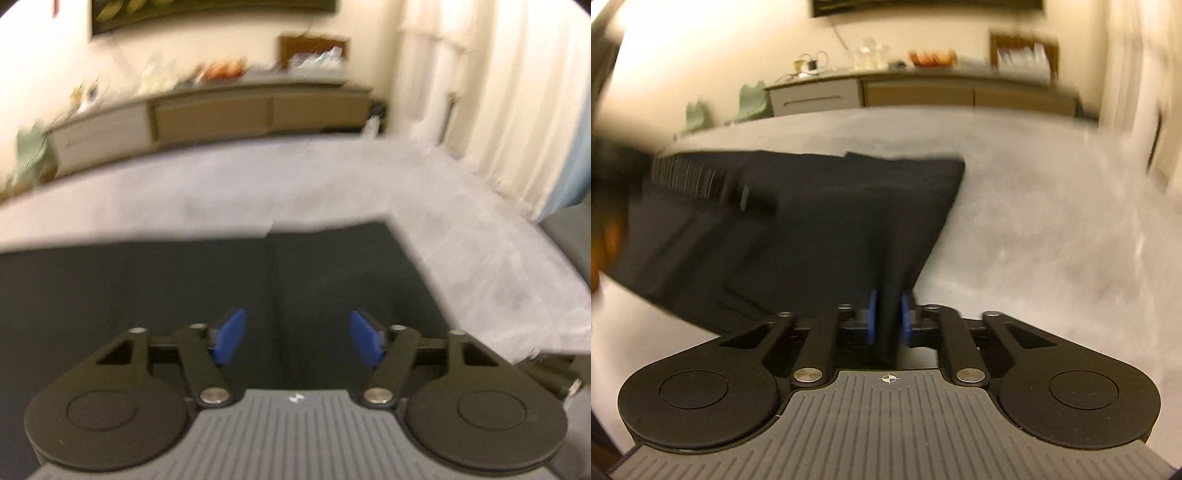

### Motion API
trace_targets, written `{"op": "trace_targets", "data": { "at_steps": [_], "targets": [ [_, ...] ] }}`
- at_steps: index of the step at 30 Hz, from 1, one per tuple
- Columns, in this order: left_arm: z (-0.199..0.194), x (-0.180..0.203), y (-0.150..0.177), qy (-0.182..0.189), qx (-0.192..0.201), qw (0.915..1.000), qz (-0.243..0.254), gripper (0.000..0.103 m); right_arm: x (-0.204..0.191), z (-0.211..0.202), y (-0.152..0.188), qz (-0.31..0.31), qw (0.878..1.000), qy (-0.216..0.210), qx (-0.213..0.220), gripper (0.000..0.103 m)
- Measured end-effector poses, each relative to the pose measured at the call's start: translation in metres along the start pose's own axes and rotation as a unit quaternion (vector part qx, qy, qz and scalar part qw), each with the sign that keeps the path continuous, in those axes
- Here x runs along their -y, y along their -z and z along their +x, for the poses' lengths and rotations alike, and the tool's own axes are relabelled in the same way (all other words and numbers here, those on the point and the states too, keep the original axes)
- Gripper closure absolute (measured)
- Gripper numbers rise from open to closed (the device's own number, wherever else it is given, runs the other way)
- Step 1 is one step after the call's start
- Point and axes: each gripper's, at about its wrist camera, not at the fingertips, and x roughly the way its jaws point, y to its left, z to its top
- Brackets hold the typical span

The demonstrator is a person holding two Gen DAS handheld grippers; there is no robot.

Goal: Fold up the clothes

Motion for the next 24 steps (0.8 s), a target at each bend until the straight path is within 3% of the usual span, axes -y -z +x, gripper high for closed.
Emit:
{"op": "trace_targets", "data": {
  "at_steps": [2,3,4,6,7,8,9,10,12,14,16,18,21,24],
  "targets": [
    [0.009,0.018,-0.013,0.056,-0.028,0.9977,0.025,0.012,-0.017,-0.006,0.000,-0.054,0.998,0.022,0.020,0.096],
    [0.015,0.026,-0.019,0.084,-0.043,0.9949,0.038,0.010,-0.024,-0.008,0.001,-0.073,0.997,0.028,0.026,0.096],
    [0.027,0.035,-0.022,0.116,-0.067,0.9896,0.051,0.010,-0.029,-0.007,0.001,-0.086,0.995,0.030,0.027,0.096],
    [0.054,0.054,-0.022,0.131,-0.108,0.9825,0.076,0.015,-0.036,-0.005,0.002,-0.098,0.994,0.030,0.029,0.096],
    [0.063,0.058,-0.019,0.125,-0.122,0.9807,0.088,0.024,-0.037,-0.004,0.002,-0.102,0.994,0.028,0.031,0.096],
    [0.072,0.062,-0.015,0.119,-0.135,0.9785,0.101,0.065,-0.038,-0.004,0.002,-0.104,0.994,0.025,0.036,0.096],
    [0.080,0.066,-0.012,0.113,-0.148,0.9760,0.113,0.099,-0.039,-0.004,0.001,-0.104,0.994,0.021,0.040,0.096],
    [0.078,0.061,-0.007,0.105,-0.147,0.9766,0.116,0.099,-0.038,-0.004,0.001,-0.101,0.994,0.017,0.044,0.096],
    [0.060,0.032,-0.014,0.125,-0.117,0.9816,0.086,0.099,-0.035,-0.006,-0.001,-0.092,0.994,0.010,0.055,0.095],
    [0.027,-0.018,-0.019,0.129,-0.078,0.9878,0.040,0.099,-0.030,-0.013,-0.005,-0.066,0.995,-0.010,0.076,0.078],
    [0.002,-0.074,-0.017,0.116,-0.053,0.9918,-0.004,0.099,-0.026,-0.022,-0.012,-0.030,0.994,-0.049,0.094,0.050],
    [-0.015,-0.135,-0.008,0.087,-0.042,0.9943,-0.045,0.099,-0.028,-0.026,-0.020,-0.007,0.990,-0.091,0.103,0.047],
    [-0.004,-0.161,0.011,0.075,-0.057,0.9935,-0.064,0.099,-0.047,-0.012,-0.028,-0.017,0.989,-0.120,0.085,0.047],
    [0.007,-0.186,0.029,0.064,-0.071,0.9921,-0.082,0.098,-0.074,0.016,-0.032,-0.045,0.990,-0.123,0.047,0.047]
  ]
}}
